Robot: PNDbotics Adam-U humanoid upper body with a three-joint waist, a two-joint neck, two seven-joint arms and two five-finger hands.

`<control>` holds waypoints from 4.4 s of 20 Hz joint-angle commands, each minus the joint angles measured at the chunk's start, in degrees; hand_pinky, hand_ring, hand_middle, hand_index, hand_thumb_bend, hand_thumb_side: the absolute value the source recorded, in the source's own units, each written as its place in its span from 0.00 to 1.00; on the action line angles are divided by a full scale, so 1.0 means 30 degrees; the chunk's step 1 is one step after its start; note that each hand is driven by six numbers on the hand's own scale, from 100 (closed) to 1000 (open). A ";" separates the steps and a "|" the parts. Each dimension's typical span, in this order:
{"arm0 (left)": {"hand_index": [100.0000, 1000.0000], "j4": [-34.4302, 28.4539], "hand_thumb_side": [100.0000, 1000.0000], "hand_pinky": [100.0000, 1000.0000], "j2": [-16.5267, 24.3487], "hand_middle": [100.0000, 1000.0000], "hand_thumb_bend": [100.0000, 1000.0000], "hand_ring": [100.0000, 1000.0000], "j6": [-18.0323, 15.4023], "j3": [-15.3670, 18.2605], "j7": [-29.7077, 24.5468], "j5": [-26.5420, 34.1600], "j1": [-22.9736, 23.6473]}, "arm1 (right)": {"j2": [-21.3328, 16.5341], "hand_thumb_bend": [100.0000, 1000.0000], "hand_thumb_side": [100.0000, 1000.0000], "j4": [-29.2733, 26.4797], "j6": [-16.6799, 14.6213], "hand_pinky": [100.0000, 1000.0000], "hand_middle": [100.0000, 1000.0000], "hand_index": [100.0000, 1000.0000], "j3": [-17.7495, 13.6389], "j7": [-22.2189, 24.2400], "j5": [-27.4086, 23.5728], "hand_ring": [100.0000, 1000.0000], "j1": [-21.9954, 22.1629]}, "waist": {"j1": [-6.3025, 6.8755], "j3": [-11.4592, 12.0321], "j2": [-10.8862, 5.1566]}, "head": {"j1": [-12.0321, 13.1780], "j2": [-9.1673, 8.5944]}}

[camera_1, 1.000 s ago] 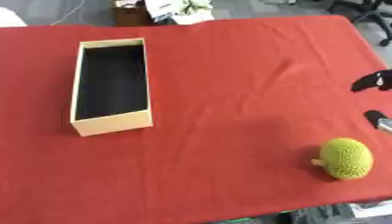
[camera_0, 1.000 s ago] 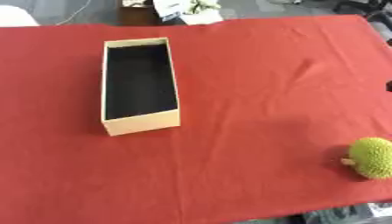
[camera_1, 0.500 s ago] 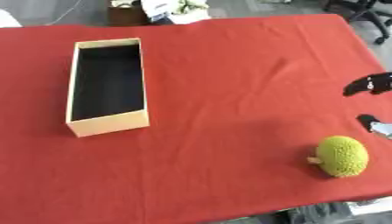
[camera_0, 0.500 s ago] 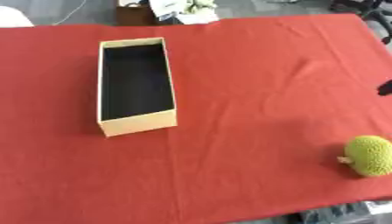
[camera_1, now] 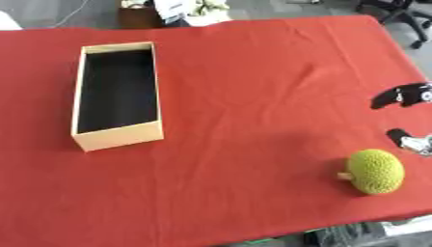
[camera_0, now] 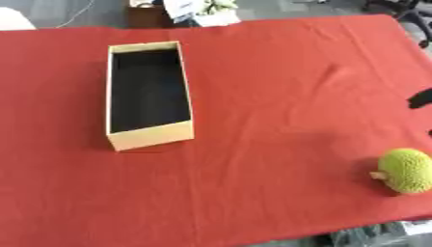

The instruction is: Pick up objects on the table and place them in the box.

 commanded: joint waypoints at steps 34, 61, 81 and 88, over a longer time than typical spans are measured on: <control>0.61 -0.0283 0.65 0.51 0.0438 0.69 0.03 0.61 0.0155 -0.0109 -0.0498 0.0221 -0.0195 | -0.2057 0.00 0.38 0.1099 -0.0582 0.93 0.89 0.95 0.1512 0.0008 -0.0855 0.98 0.0062 | 0.0146 -0.0102 -0.0211 | -0.0065 0.0181; 0.60 -0.0283 0.65 0.51 0.0143 0.69 0.03 0.61 0.0298 -0.0116 -0.0651 0.0321 -0.0273 | -0.1815 0.01 0.32 0.1604 0.0150 0.89 0.89 1.00 0.2158 0.0008 0.0912 0.89 0.0358 | 0.0219 0.0022 -0.0089 | -0.0181 0.0234; 0.60 -0.0283 0.65 0.51 -0.0152 0.70 0.03 0.61 0.0187 -0.0075 -0.0685 0.0234 -0.0429 | -0.1733 0.04 0.32 0.1923 0.0639 0.90 0.92 1.00 0.1964 0.0008 0.1526 0.92 0.0498 | 0.0484 0.0088 0.0366 | -0.0604 -0.0957; 0.60 -0.0283 0.65 0.51 -0.0316 0.70 0.03 0.61 0.0323 -0.0120 -0.0830 0.0279 -0.0467 | -0.1575 0.05 0.30 0.2048 0.0843 0.90 0.91 1.00 0.2024 0.0008 0.1679 0.92 0.0388 | 0.0506 0.0115 0.0430 | -0.0825 -0.0963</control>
